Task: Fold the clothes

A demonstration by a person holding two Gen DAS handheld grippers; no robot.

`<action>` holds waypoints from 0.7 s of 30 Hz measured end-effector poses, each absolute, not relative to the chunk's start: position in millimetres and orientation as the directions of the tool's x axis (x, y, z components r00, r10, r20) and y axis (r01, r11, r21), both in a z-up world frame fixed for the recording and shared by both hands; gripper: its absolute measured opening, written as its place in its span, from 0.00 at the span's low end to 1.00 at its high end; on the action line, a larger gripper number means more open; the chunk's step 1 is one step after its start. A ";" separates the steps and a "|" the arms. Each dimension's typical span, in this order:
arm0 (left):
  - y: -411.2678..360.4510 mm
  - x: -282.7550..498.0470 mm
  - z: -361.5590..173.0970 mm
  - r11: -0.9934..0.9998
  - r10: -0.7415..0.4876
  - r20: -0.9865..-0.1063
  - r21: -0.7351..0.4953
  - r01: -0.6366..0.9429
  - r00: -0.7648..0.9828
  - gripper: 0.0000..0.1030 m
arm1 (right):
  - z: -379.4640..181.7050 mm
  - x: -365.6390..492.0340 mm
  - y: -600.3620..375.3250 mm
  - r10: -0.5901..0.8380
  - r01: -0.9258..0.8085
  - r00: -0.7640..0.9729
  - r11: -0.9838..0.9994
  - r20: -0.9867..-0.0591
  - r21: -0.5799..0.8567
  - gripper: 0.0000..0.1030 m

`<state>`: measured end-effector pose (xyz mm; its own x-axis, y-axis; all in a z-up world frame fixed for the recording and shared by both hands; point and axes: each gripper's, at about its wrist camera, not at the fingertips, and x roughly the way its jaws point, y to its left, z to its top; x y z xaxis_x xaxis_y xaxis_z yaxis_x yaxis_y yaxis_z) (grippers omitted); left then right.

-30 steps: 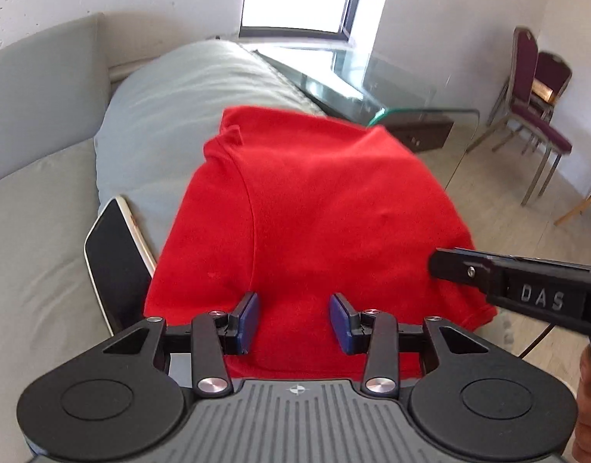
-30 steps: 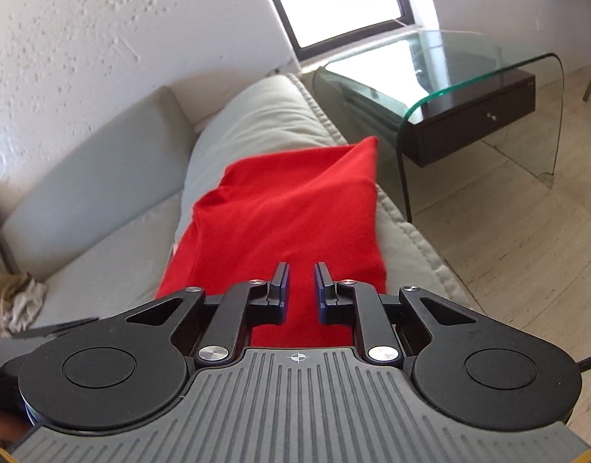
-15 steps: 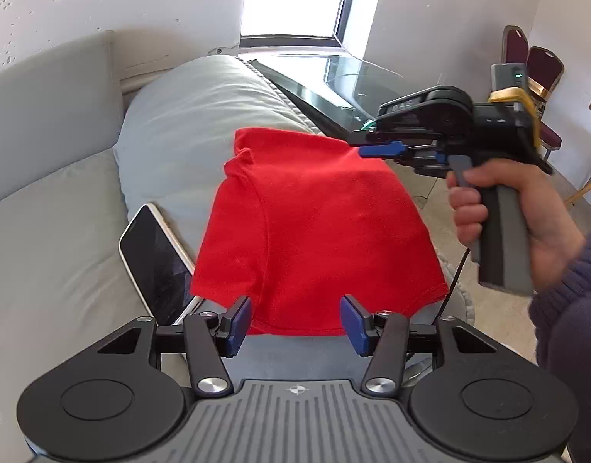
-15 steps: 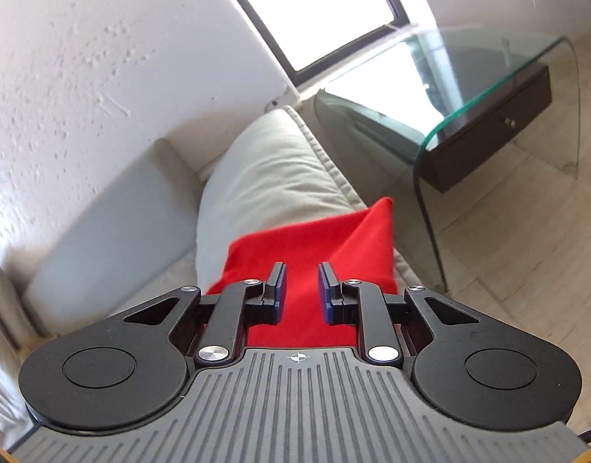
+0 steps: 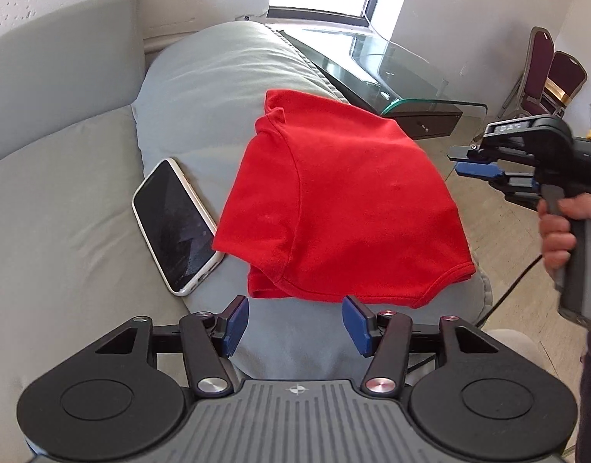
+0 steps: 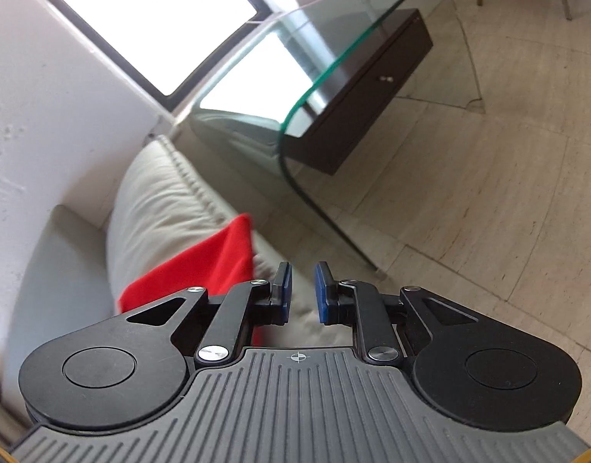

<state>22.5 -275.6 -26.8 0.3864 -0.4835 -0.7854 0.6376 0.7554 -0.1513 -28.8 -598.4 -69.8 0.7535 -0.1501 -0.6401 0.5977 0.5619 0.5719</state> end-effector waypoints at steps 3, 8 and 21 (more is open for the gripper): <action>-278.8 15.2 -10.2 0.767 -0.464 -0.768 -0.099 0.634 0.441 0.67 | -37.7 -48.6 -561.6 -0.041 0.494 0.775 0.662 -0.630 0.564 0.43; -288.3 6.0 16.3 0.781 -0.436 -0.751 -0.042 0.623 0.496 0.87 | 7.8 -63.8 -507.7 0.005 0.403 0.701 0.822 -0.713 0.403 0.52; -292.7 -28.9 76.0 0.748 -0.508 -0.723 -0.102 0.656 0.468 0.99 | 101.6 -116.9 -454.8 -0.105 0.386 0.626 0.903 -0.773 0.189 0.86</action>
<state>-28.9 -292.7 76.0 0.4676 -0.5084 -0.7231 0.6557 0.7481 -0.1020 -116.9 -454.8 101.6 0.6256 -0.1053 -0.7730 0.3858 0.9030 0.1892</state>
